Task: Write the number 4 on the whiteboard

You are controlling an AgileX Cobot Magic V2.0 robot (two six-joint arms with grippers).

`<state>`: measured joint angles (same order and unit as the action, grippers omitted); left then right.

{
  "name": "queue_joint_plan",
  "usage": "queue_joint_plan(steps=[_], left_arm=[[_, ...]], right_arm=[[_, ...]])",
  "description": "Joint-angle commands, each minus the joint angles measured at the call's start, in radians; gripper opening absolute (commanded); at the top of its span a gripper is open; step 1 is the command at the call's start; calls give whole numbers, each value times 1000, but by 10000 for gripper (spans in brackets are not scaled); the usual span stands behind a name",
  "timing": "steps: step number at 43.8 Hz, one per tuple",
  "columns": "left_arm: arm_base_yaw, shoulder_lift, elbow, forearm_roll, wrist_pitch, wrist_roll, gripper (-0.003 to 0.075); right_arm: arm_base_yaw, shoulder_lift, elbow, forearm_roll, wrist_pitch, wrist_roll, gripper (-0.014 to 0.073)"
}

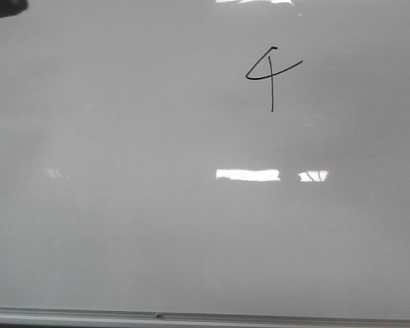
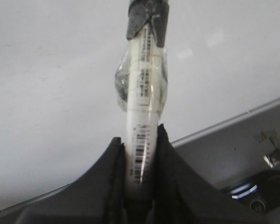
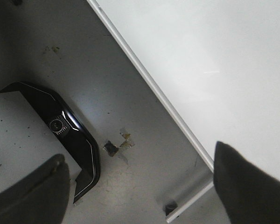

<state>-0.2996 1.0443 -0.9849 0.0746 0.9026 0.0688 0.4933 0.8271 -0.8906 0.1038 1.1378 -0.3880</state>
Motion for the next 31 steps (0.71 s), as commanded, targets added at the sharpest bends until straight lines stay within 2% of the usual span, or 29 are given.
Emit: queue_joint_plan(steps=[1,7,17,23,31], left_arm=[[75,-66,73,3,-205,-69,-20],[145,-84,218,-41,-458,-122,-20],[150,-42,377,-148,-860,-122,-20],[150,17,412,-150,-1012,-122,-20],[150,132,416,-150,-1135,-122,-20]], right_arm=[[-3,-7,-31,7,-52,3,642],[-3,-7,-31,20,-58,3,642],[-3,-7,-31,32,-59,3,642],[-3,-7,-31,32,-59,3,642],[-3,-7,-31,33,-59,3,642]])
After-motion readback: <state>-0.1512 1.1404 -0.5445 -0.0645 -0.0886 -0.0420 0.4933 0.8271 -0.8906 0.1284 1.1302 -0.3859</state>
